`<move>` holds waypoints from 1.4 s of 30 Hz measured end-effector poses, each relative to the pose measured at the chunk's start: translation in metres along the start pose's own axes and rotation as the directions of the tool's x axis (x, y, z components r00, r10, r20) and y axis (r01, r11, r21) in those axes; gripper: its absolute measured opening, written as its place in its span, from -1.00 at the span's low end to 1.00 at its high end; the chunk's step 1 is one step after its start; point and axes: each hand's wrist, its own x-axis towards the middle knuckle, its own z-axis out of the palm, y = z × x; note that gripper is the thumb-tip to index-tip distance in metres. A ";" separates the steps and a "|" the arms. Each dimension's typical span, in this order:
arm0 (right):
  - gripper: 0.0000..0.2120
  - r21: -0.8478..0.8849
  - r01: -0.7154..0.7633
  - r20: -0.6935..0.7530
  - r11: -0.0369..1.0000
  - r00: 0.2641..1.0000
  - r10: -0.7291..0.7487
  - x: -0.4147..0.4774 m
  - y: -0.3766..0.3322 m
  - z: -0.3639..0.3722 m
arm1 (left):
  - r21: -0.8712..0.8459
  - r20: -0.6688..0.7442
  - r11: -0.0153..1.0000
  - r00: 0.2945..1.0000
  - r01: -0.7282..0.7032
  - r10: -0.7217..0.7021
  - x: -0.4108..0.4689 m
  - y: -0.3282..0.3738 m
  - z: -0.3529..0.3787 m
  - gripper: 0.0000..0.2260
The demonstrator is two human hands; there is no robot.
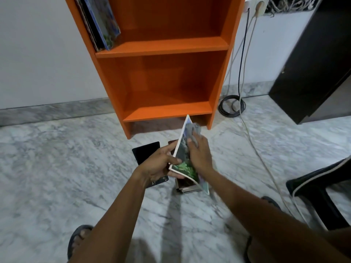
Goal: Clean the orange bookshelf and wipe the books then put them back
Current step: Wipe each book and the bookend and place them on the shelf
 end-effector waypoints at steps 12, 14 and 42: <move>-0.52 0.608 -0.509 0.252 0.609 0.851 0.460 0.027 -0.002 -0.062 | -0.128 -0.073 0.982 0.989 -0.136 0.127 -0.005 0.027 -0.015 -0.40; -0.53 0.636 -0.435 0.310 0.637 0.900 0.306 0.026 -0.021 -0.069 | -0.145 -0.117 0.977 0.983 -0.158 0.142 -0.001 0.027 -0.022 -0.43; -0.54 0.189 -0.035 0.034 0.981 0.999 0.029 0.029 -0.065 -0.042 | -0.476 -0.197 0.819 0.946 -0.321 0.256 -0.017 0.063 0.033 -0.57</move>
